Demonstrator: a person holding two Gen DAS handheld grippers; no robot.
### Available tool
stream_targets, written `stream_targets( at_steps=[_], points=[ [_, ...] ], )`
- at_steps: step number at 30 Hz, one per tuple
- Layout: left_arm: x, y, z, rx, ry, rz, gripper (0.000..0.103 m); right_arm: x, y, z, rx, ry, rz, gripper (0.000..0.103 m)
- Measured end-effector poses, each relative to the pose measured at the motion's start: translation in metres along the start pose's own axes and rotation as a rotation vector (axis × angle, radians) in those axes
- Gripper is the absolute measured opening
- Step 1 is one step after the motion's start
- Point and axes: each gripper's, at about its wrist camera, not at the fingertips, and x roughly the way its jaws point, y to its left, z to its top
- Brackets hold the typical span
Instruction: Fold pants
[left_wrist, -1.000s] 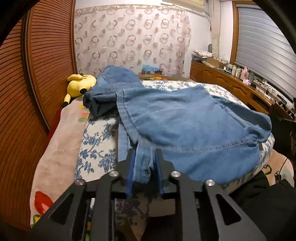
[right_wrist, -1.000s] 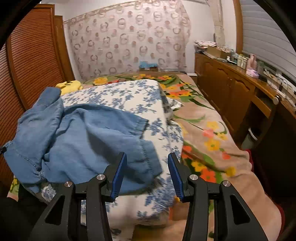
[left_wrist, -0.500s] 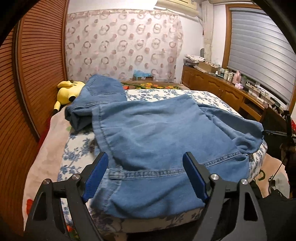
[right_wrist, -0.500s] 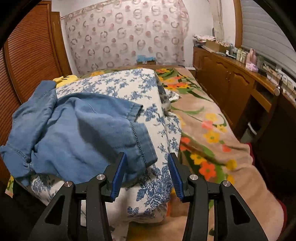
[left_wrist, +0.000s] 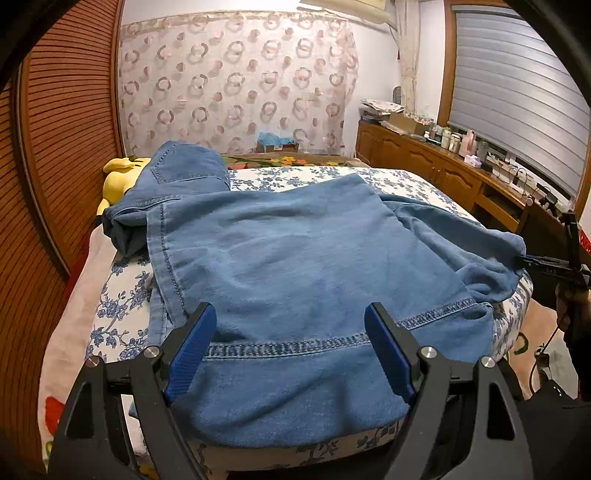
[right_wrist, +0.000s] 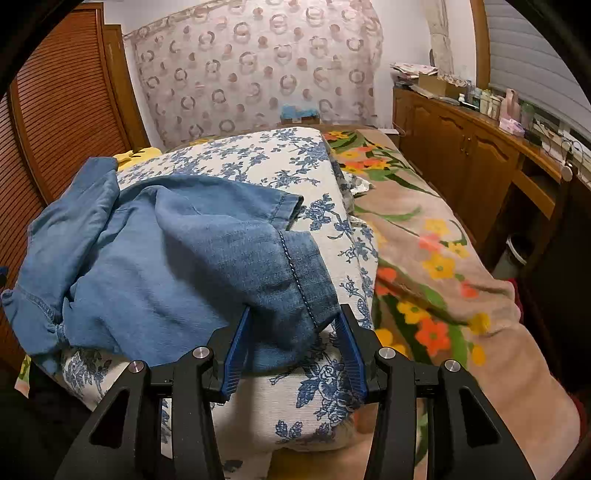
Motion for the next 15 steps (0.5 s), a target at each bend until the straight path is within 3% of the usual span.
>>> stream_targets(
  at_steps=[9, 13, 15],
  points=[
    [0.002, -0.003, 0.001, 0.0, 0.003, -0.002, 0.083, 0.008, 0.005, 0.002, -0.036, 0.01, -0.015, 0.048],
    [0.004, -0.004, 0.0, -0.001, 0.005, -0.001, 0.083, 0.01, 0.004, 0.003, -0.047, 0.016, -0.014, 0.042],
    [0.004, -0.003, 0.0, -0.001, 0.005, -0.001, 0.083, 0.01, 0.004, 0.003, -0.055, 0.018, -0.013, 0.034]
  ],
)
